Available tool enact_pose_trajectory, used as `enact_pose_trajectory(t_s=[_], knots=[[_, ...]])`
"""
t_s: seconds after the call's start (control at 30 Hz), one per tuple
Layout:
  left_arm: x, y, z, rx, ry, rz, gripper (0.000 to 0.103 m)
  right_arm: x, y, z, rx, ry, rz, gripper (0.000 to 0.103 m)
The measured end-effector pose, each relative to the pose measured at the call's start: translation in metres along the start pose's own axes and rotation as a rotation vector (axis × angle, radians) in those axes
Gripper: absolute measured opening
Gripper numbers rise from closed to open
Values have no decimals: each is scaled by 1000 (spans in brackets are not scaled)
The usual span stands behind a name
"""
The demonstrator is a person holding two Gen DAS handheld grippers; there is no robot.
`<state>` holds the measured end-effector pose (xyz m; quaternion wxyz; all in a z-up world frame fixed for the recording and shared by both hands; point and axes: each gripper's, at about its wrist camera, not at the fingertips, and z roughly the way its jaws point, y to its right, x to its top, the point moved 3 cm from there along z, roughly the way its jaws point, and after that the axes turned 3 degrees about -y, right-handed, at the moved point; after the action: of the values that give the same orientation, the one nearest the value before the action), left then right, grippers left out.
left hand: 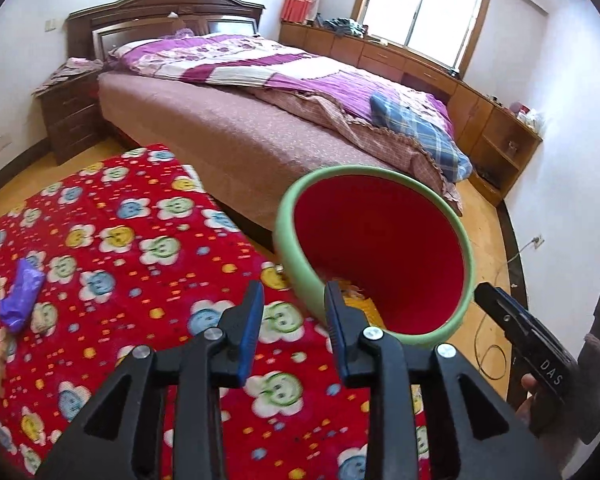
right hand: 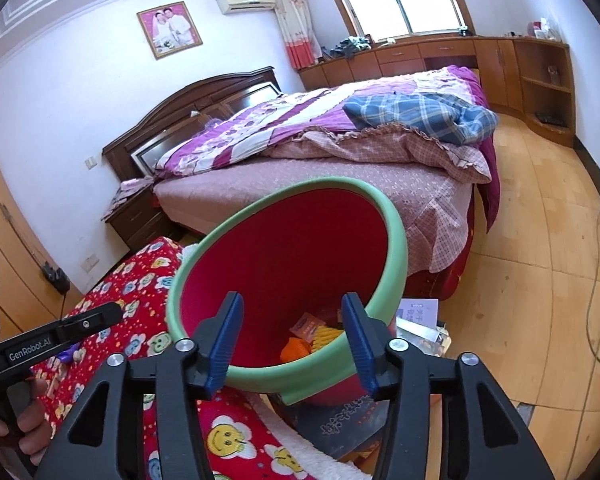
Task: Collect trash
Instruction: 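Move both open tools back over the quilt toward the wooden stick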
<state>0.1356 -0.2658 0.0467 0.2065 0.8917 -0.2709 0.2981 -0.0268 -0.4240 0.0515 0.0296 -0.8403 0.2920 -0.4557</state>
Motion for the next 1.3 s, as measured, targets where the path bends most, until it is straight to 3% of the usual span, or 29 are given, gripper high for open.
enact_pose_trajectory(t_s=[0.63,1.0,1.1,1.3], knots=[[-30,-115,-55,183,39,-164,31,-18,-52,-3,33,-57,-113,54],[-58,-194,-66,336,12,-276,31,-29,-71,0,46,-88,-145,55],[-63,-207,-65,374,-14,-290,31,-30,-73,2,48,-96,-147,63],[-73,-226,-61,417,-46,-305,31,-34,-79,6,44,-115,-158,64]])
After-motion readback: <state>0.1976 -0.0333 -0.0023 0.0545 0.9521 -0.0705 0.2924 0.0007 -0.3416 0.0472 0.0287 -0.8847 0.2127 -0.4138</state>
